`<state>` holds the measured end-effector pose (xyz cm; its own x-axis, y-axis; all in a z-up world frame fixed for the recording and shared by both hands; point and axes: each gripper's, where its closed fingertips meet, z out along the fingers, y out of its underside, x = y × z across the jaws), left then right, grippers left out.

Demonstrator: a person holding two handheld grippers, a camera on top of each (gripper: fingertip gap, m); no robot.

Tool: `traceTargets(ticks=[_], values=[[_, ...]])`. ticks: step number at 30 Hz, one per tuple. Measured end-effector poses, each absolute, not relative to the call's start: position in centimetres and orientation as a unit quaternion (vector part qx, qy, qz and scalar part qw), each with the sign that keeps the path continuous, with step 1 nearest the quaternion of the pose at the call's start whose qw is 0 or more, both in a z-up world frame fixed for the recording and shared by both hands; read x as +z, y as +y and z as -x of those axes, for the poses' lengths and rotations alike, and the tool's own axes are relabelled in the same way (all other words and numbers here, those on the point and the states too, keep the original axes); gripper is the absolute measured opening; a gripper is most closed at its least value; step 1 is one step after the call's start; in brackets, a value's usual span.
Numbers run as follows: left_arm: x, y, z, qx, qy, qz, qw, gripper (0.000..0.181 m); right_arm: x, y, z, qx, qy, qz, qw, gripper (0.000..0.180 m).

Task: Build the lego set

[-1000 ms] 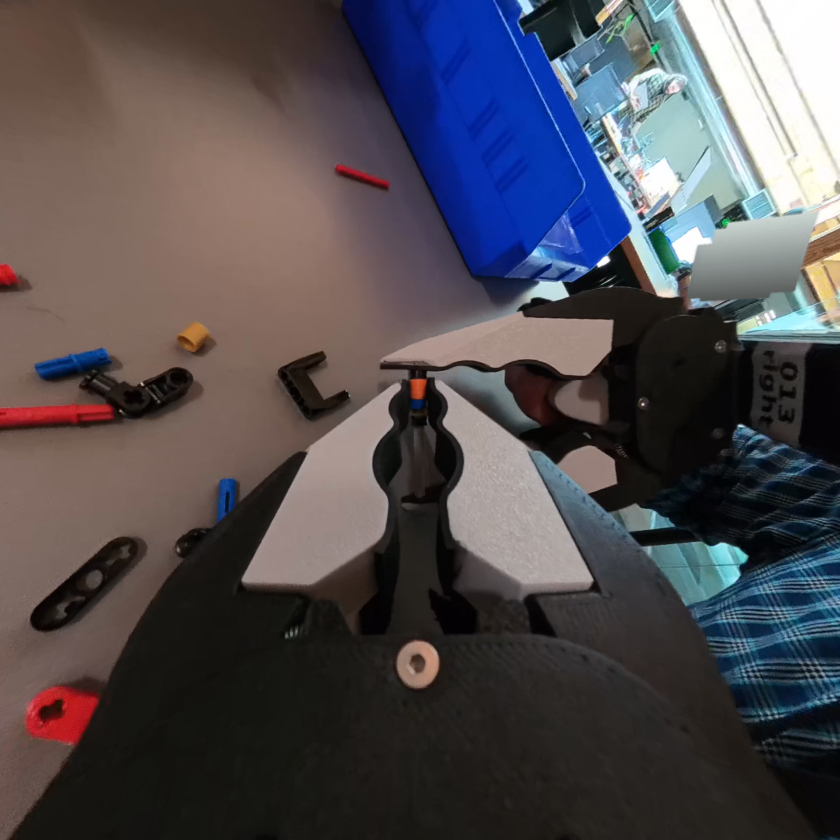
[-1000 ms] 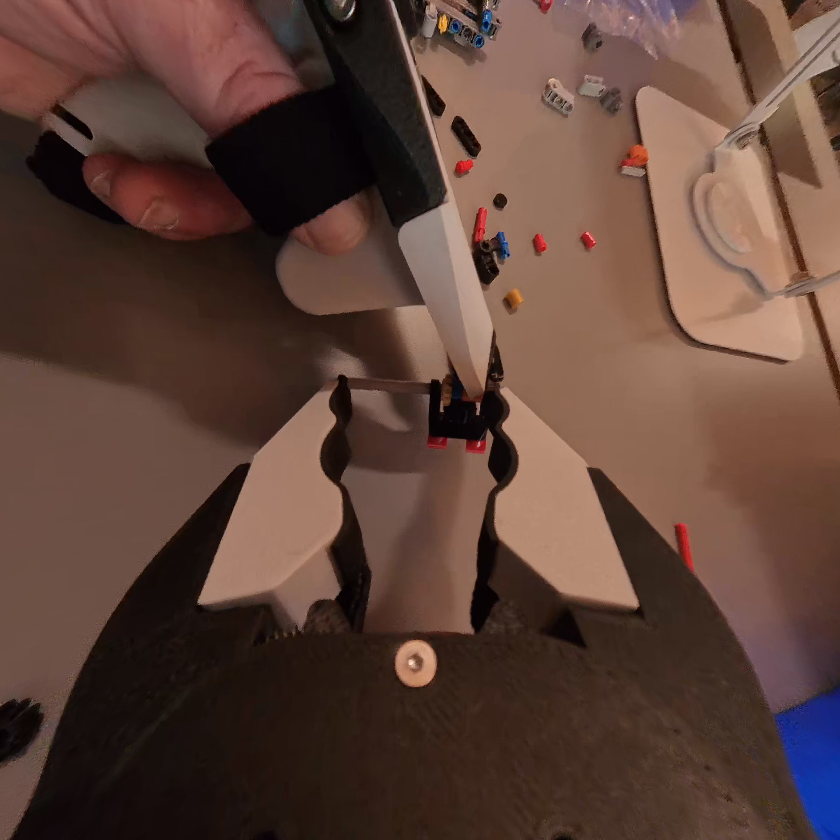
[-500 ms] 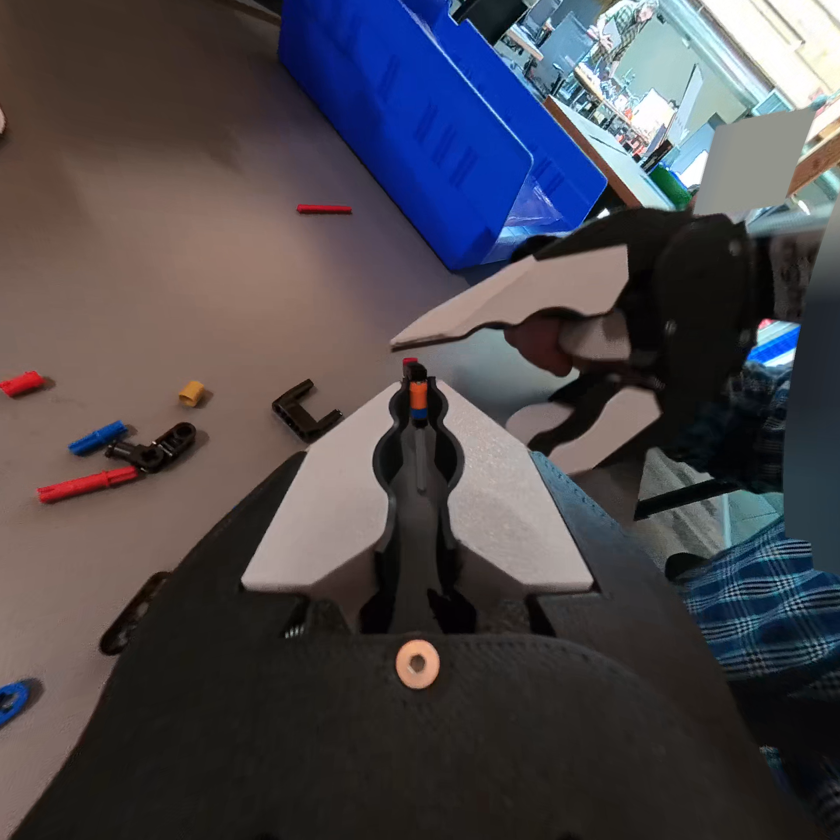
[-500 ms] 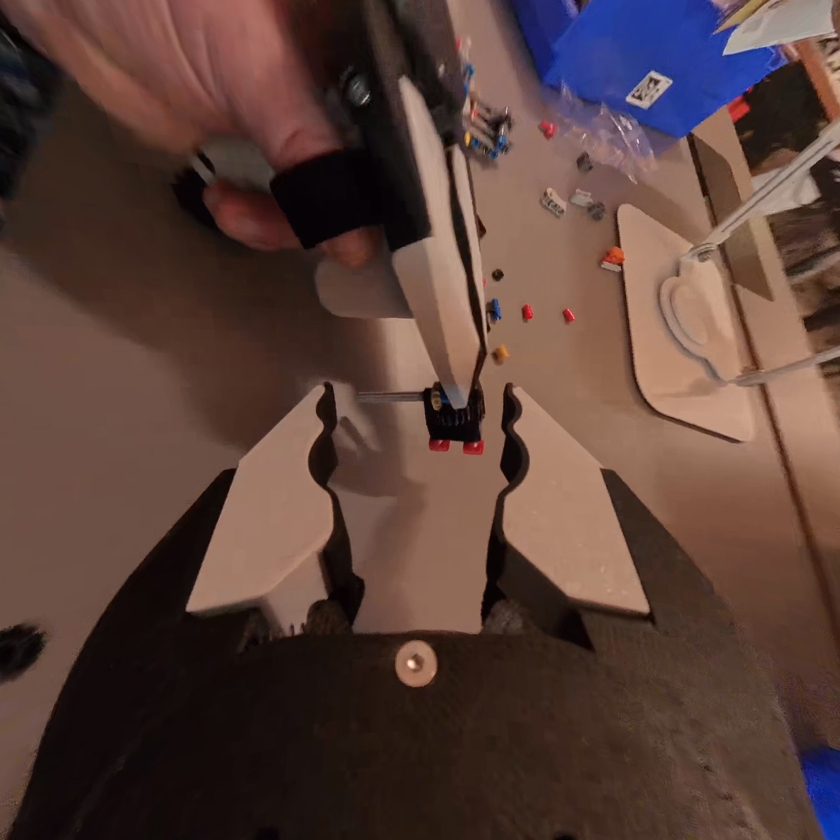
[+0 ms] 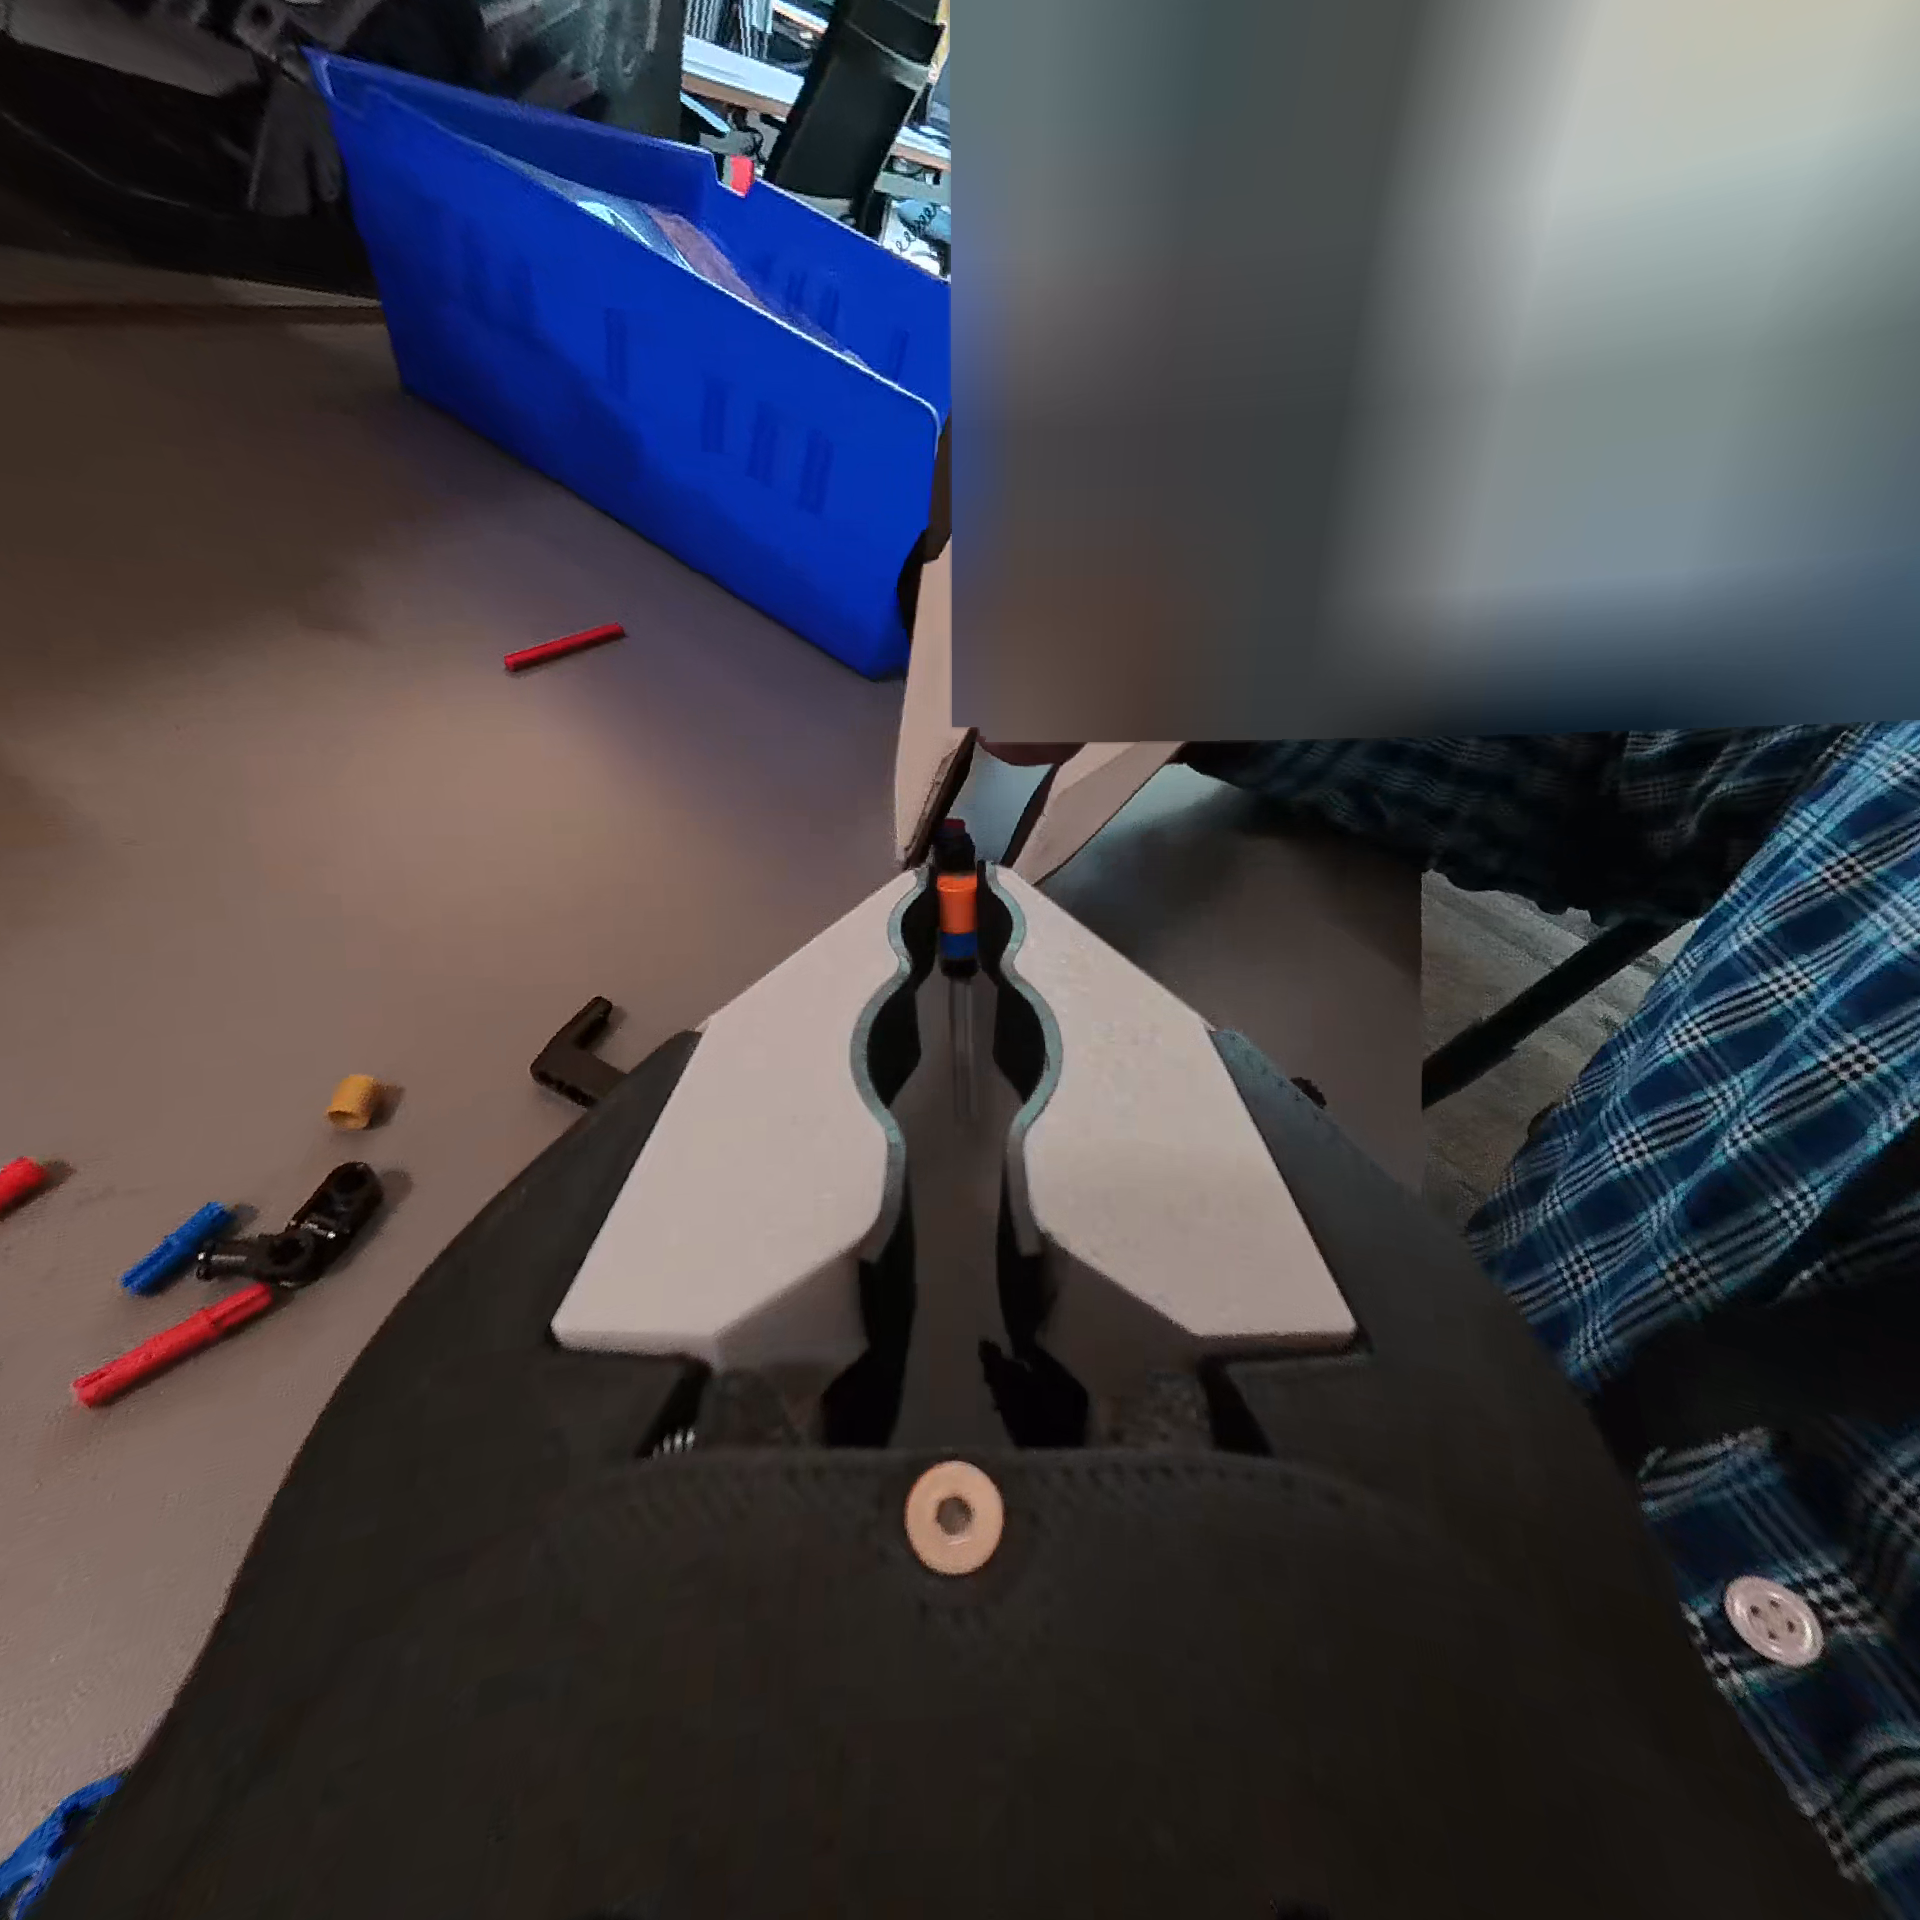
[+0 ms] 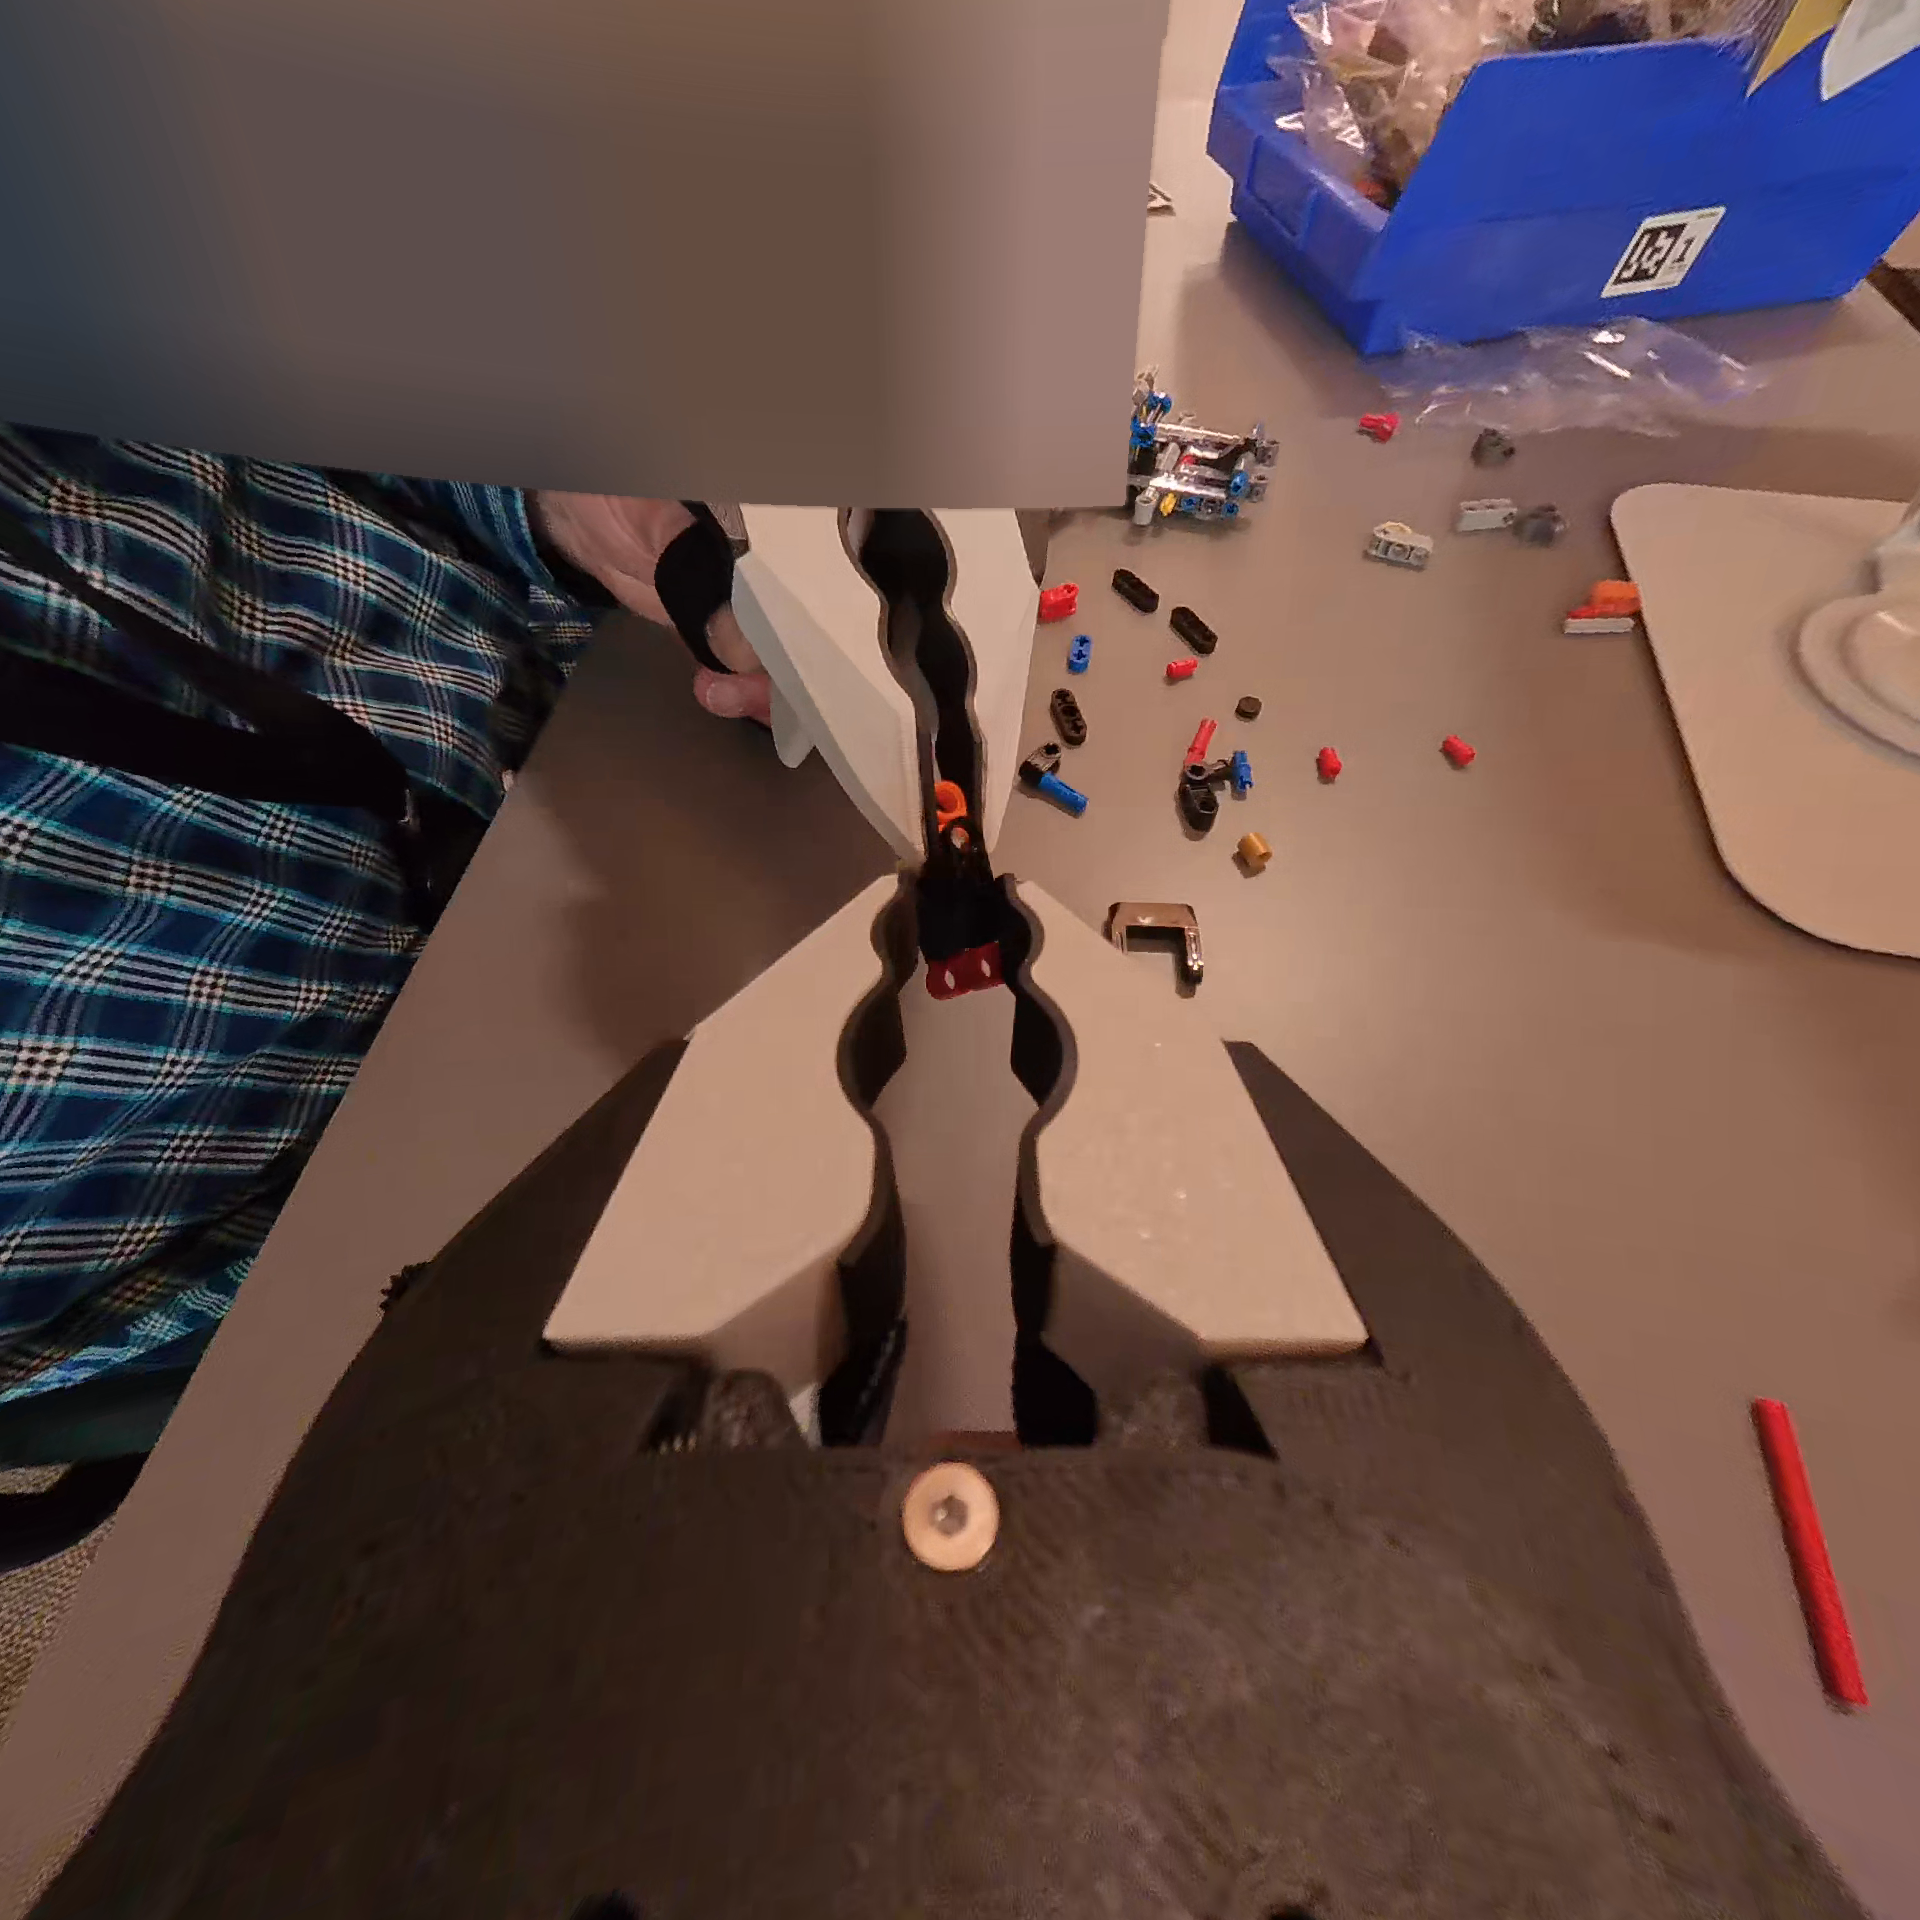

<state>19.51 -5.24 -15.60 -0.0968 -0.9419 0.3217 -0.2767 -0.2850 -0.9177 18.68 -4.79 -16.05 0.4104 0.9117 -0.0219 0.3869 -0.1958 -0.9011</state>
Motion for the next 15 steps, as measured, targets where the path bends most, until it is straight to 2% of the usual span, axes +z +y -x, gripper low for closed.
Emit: traceTargets(ticks=[15], values=[[-16.4, -5.4, -18.4, -0.467, 0.573, 0.596, 0.314, 0.013, -16.4, -5.4, -18.0, 0.200, -0.518, 0.724, 0.410, 0.005]])
